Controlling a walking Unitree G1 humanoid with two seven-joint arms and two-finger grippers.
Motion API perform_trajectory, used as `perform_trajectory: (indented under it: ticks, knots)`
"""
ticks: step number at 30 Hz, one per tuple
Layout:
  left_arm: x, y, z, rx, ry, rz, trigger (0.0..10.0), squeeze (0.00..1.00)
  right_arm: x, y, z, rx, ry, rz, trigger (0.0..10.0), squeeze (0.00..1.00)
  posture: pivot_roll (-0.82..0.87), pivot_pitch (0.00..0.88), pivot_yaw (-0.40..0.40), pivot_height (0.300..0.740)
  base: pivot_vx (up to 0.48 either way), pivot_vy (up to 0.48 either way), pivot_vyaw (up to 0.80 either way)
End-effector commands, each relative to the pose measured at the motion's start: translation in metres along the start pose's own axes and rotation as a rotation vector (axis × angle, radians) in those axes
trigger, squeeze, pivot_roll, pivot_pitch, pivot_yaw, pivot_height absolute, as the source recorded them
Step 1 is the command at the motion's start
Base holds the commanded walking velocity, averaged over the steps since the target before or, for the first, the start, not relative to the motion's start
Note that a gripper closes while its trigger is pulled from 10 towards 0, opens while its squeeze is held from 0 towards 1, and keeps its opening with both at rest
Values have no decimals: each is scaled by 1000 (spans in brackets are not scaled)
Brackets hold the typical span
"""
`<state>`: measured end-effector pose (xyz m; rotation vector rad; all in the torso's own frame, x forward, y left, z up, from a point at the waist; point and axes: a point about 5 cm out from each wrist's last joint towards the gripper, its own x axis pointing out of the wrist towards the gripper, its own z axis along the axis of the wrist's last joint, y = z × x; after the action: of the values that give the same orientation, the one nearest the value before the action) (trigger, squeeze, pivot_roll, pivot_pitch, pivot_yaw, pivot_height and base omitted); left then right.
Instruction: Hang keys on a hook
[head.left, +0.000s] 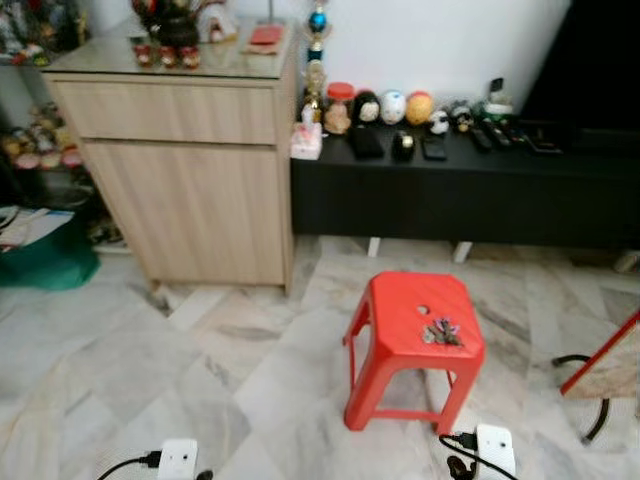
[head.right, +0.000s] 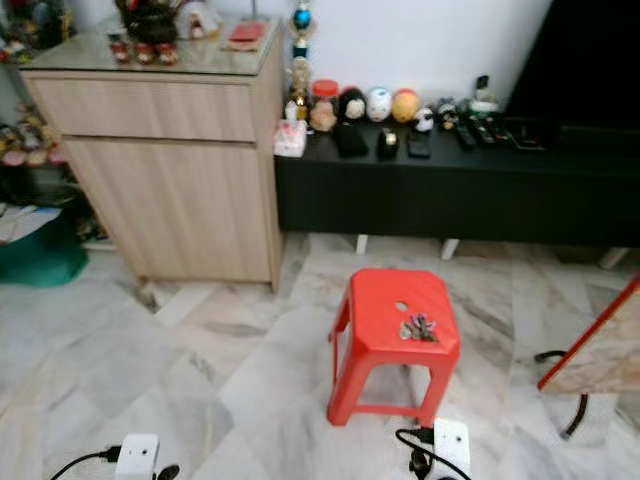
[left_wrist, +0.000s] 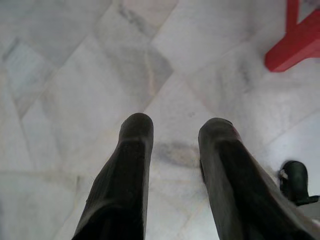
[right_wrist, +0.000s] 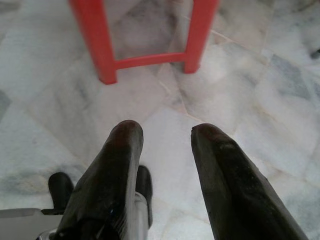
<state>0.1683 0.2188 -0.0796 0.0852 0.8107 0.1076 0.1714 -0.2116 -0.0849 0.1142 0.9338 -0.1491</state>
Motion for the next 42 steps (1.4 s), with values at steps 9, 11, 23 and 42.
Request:
perform_trajectory:
  ticks: [9,11,23,42]
  knots:
    - [0,-4,0,7,-5,-10,10000,0,2,8,5,-1,-8,-5,10000,0,-8,0,-34,740,109,-274,0]
    - [0,-4,0,6,-5,-10,10000,0,2,7,5,0,-8,-6,10000,0,-7,0,-36,740,0,0,0]
    - [1,-4,1,-2,2,-9,10000,0,1,-6,10,5,-21,-15,10000,0,-7,0,-38,740,0,0,0]
    - [0,-4,-2,-11,13,-17,10000,0,0,4,1,-20,-17,9,10000,0,-10,0,-37,740,81,0,0]
